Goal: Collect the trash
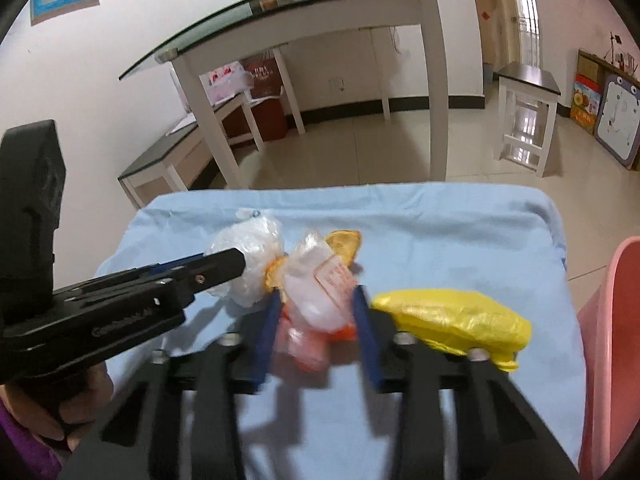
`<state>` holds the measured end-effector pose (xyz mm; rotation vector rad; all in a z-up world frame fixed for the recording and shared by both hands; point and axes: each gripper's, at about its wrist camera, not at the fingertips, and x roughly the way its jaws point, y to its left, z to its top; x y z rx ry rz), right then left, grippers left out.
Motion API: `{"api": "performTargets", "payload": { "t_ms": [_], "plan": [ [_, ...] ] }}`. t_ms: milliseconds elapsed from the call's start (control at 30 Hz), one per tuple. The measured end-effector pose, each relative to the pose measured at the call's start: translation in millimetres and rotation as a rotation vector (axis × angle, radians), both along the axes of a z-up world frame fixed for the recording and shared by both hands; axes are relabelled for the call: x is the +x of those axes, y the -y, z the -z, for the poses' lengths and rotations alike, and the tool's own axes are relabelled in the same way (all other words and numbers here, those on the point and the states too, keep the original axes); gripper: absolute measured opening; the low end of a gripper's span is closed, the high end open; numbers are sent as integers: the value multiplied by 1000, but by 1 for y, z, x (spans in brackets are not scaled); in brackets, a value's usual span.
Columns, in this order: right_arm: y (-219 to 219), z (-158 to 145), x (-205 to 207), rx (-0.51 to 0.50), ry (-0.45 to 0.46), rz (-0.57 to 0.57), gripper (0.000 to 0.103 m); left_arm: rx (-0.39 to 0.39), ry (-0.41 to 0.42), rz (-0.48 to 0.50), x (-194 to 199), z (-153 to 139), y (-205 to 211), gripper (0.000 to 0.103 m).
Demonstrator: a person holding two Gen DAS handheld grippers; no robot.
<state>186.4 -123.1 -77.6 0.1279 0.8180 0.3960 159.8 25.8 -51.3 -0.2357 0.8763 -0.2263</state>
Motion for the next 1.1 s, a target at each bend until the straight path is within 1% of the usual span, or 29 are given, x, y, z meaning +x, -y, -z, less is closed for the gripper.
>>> {"api": "performTargets", "payload": {
  "t_ms": [100, 133, 233, 367, 500, 633, 767, 967, 1100],
  "plan": [
    [3, -1, -4, 18, 0, 8, 27, 0, 17, 7, -6, -3, 1, 6],
    [4, -1, -5, 24, -2, 10, 27, -2, 22, 4, -8, -5, 0, 5],
    [7, -4, -12, 48, -4, 8, 26, -13, 46, 2, -16, -12, -4, 4],
    [9, -18, -26, 73, 15, -4, 26, -20, 69, 6, -32, -25, -8, 4],
    [12, -29, -47, 95, 33, -16, 26, -17, 71, 18, -50, -31, -11, 4],
    [14, -35, -69, 120, 28, -34, 27, -20, 63, 31, -68, -34, -16, 4],
    [15, -36, -90, 121, 24, -37, 27, -25, 65, 34, -83, -36, -19, 4],
    [29, -30, -117, 150, -9, 19, 27, -43, 35, 46, -95, -33, -19, 4],
    [26, -28, -128, 137, -14, 34, 27, -41, 20, 70, -104, -31, -13, 4]
  ]
}}
